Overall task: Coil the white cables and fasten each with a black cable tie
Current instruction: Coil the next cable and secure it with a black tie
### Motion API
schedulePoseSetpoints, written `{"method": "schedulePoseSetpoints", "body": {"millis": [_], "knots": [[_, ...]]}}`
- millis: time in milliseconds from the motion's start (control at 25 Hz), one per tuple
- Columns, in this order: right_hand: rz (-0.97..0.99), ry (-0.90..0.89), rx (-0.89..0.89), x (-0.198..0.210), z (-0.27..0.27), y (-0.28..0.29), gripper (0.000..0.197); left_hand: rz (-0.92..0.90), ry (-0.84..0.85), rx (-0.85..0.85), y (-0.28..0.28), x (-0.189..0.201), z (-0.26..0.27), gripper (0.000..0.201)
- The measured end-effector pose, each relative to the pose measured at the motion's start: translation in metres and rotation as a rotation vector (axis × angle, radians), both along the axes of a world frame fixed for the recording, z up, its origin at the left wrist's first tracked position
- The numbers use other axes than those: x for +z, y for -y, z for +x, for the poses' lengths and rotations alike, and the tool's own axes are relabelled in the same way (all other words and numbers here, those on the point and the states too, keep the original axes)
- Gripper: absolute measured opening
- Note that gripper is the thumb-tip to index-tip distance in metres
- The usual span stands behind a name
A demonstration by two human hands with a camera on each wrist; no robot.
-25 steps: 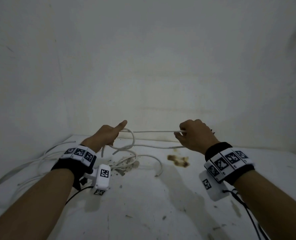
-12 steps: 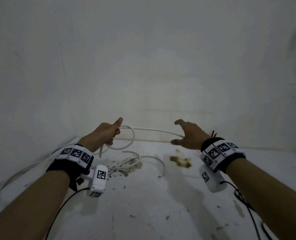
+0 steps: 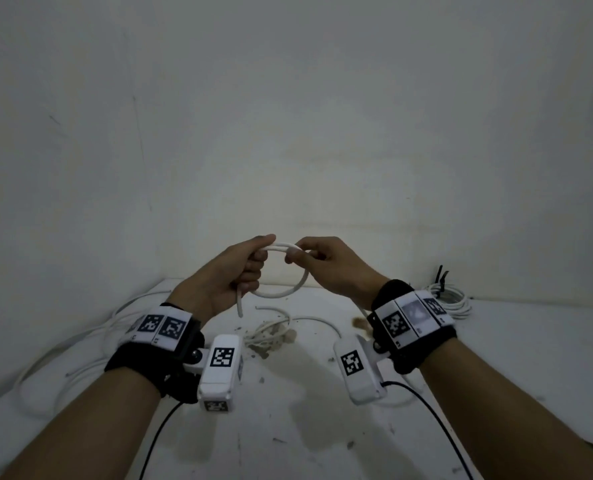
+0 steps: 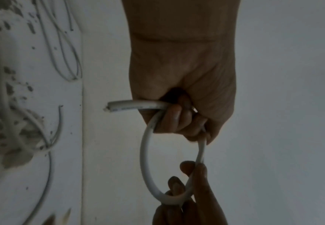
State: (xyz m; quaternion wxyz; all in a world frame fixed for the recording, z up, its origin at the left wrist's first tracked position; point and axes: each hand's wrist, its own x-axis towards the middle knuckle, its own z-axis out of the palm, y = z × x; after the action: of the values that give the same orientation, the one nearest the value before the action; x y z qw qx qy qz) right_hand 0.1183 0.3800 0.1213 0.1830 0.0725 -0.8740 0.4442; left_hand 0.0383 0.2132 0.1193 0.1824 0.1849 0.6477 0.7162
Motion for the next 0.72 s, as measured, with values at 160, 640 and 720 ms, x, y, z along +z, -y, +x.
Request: {"method": "schedulePoseSetpoints", "body": {"millis": [160, 640, 720], "knots": [[-0.48, 0.01, -0.069, -0.015, 0.009, 0.006, 0.03, 0.193, 0.208, -0.014, -0.015, -0.009, 0.014, 0.053], [-0.816, -0.031, -0.217, -0.052, 0.038, -0.031, 0.037, 0.447, 0.479, 0.035, -0.069, -0.024, 0.039, 0.05], [-0.639, 0.054, -0.17, -0.056, 0.043, -0.049, 0.037, 0.453, 0.438, 0.008, -0.072, -0.028, 0.034, 0.049]]}}
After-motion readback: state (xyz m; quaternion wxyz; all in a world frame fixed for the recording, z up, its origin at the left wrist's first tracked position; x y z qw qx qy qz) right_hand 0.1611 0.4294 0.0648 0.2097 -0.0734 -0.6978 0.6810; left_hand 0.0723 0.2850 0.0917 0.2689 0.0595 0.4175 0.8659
